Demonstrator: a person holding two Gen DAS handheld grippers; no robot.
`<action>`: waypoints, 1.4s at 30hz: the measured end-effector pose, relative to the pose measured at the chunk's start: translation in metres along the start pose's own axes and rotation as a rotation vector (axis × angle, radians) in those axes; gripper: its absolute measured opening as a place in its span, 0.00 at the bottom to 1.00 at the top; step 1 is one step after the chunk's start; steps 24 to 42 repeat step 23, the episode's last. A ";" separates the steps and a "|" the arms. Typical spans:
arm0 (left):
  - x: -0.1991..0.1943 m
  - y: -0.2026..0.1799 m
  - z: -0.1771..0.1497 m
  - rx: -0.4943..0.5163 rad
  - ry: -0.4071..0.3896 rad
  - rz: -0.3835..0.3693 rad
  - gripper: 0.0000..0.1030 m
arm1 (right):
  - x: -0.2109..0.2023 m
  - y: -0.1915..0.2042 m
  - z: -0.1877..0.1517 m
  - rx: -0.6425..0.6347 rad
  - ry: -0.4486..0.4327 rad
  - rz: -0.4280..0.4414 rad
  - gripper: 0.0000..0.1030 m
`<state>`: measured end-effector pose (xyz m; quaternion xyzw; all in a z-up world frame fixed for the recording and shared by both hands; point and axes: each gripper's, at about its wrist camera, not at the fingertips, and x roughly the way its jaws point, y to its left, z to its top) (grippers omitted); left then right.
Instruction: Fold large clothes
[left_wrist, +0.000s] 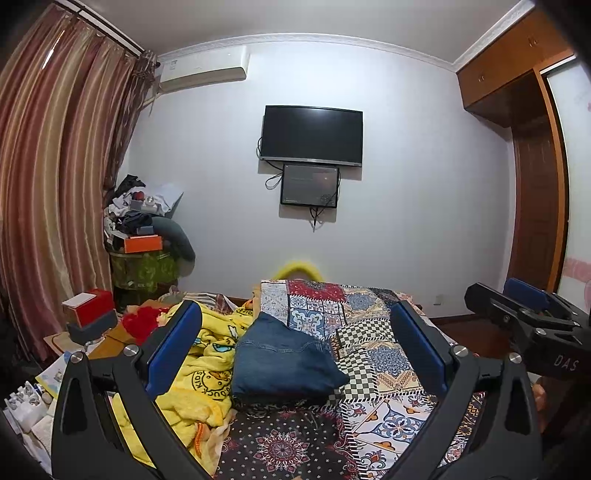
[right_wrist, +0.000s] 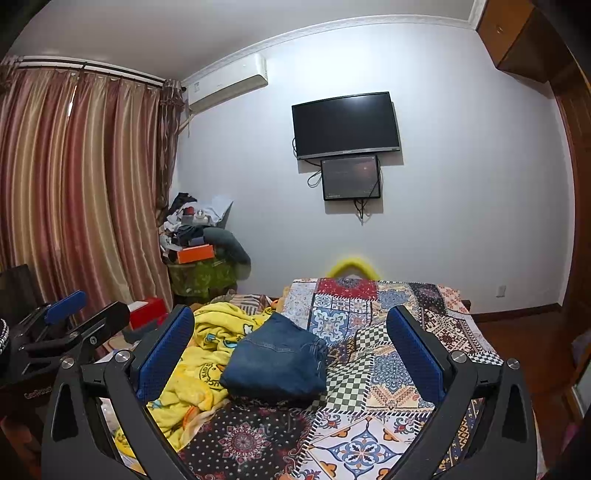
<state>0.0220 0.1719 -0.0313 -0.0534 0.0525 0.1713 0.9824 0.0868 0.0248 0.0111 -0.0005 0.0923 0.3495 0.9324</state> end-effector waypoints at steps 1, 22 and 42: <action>0.000 0.000 0.000 0.004 0.000 -0.002 0.99 | 0.000 0.000 0.000 0.001 0.000 0.000 1.00; 0.007 0.005 -0.004 0.005 0.038 -0.056 0.99 | 0.005 -0.004 -0.001 0.016 0.005 -0.016 1.00; 0.008 0.005 -0.004 0.002 0.042 -0.058 0.99 | 0.005 -0.005 -0.002 0.018 0.006 -0.015 1.00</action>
